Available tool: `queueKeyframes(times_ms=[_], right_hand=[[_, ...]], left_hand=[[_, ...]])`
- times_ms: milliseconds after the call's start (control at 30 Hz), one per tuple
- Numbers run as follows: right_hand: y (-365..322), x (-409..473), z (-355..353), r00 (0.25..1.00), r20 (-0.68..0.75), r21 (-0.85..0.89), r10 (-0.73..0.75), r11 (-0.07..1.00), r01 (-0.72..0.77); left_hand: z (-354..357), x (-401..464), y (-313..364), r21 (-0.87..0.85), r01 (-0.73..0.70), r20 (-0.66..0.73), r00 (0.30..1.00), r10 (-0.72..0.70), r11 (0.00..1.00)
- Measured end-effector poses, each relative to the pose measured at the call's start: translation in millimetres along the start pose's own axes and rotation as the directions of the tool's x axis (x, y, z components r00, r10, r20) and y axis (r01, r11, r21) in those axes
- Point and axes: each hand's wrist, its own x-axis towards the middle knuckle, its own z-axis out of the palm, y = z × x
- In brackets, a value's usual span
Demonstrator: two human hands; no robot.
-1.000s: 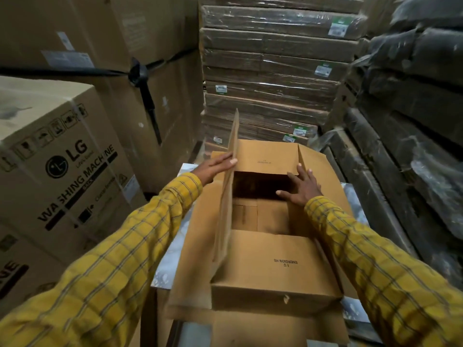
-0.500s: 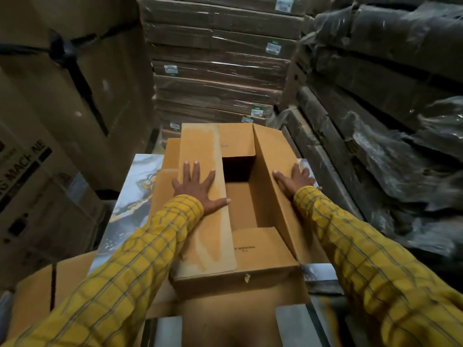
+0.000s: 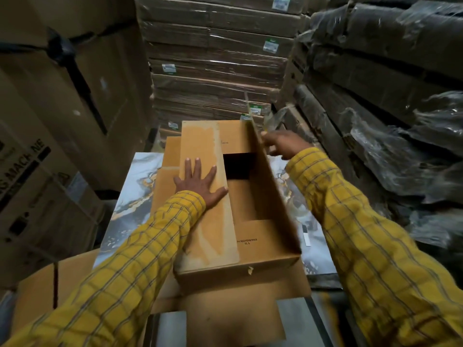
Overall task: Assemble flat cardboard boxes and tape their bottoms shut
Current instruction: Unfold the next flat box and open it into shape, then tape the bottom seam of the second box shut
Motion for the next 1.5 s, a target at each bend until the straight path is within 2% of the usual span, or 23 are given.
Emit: queueKeyframes(times_ms=[100, 200, 333, 433, 533, 600, 667, 733, 800, 833, 900, 967, 1033, 1100, 1233, 1333, 1433, 1500], right_hand=[[34.6, 3.2, 54.4, 0.99, 0.137, -0.213, 0.028, 0.977, 0.002], [73.9, -13.5, 101.2, 0.992, 0.121, -0.575, 0.022, 0.817, 0.052], [100.6, -31.1, 127.9, 0.988, -0.023, -0.719, -0.155, 0.689, 0.091], [110.0, -31.5, 131.3, 0.981, -0.035, -0.757, -0.193, 0.645, 0.1], [108.8, -31.6, 129.8, 0.98, -0.036, -0.744, -0.197, 0.66, 0.105], [106.2, -29.7, 124.5, 0.978, -0.06, -0.675, -0.202, 0.73, 0.109], [109.5, -23.0, 113.4, 0.949, -0.19, -0.464, -0.25, 0.875, 0.138], [121.2, -9.9, 95.6, 0.886, -0.396, -0.184, -0.24, 0.966, 0.179], [151.8, 13.4, 76.3, 0.841, -0.538, 0.071, -0.061, 0.991, 0.117], [171.0, 25.8, 68.2, 0.845, -0.532, 0.135, 0.057, 0.991, 0.018], [216.9, 50.3, 61.2, 0.867, -0.427, 0.086, 0.257, 0.966, -0.244], [262.5, 64.5, 64.5, 0.893, -0.276, -0.068, 0.355, 0.92, -0.386], [298.9, 73.2, 71.2, 0.902, -0.15, -0.262, 0.404, 0.864, -0.43], [317.6, 77.0, 73.7, 0.898, -0.081, -0.407, 0.432, 0.808, -0.426], [328.0, 91.4, 70.9, 0.899, -0.035, -0.539, 0.436, 0.749, -0.384], [329.5, 96.8, 69.7, 0.922, -0.071, -0.496, 0.381, 0.789, -0.364], [318.6, 99.5, 63.3, 0.943, -0.154, -0.274, 0.295, 0.904, -0.328], [298.6, 99.0, 55.1, 0.946, -0.256, -0.073, 0.198, 0.972, -0.224]], left_hand=[[-2.3, 2.0, -2.1, -0.048, 0.0, 0.019, 1.0, 0.001, 0.999], [-3.4, 0.9, 0.6, -0.061, 0.009, 0.024, 1.0, -0.008, 0.998], [1.4, -1.2, 8.1, 0.017, 0.017, -0.002, 1.0, -0.017, 1.0], [7.1, 2.6, 13.9, 0.105, -0.088, -0.068, 0.993, 0.095, 0.991], [7.4, 13.8, 17.9, 0.086, -0.176, -0.065, 0.981, 0.182, 0.981], [3.8, 23.9, 22.0, 0.069, -0.168, -0.061, 0.983, 0.173, 0.983], [-1.7, 35.9, 26.9, 0.039, -0.168, -0.051, 0.984, 0.17, 0.985], [-6.8, 49.5, 31.8, 0.029, -0.198, -0.052, 0.978, 0.2, 0.98], [-9.8, 62.5, 36.2, 0.023, -0.257, -0.055, 0.965, 0.257, 0.966], [-10.6, 68.4, 38.1, 0.01, -0.291, -0.059, 0.955, 0.292, 0.957], [-10.6, 76.8, 41.1, -0.054, -0.356, -0.074, 0.933, 0.352, 0.933], [-10.0, 81.0, 42.7, -0.171, -0.401, -0.114, 0.915, 0.387, 0.9], [-7.3, 85.3, 42.6, -0.274, -0.413, -0.152, 0.91, 0.385, 0.869], [-3.4, 88.9, 40.6, -0.293, -0.424, -0.173, 0.905, 0.389, 0.857], [-1.3, 91.5, 37.8, -0.292, -0.48, -0.206, 0.876, 0.436, 0.827], [-2.1, 94.6, 38.4, -0.378, -0.543, -0.248, 0.84, 0.482, 0.75], [-6.5, 103.0, 39.3, -0.516, -0.579, -0.269, 0.809, 0.523, 0.631], [-11.2, 109.7, 40.1, -0.583, -0.565, -0.233, 0.805, 0.545, 0.584]])
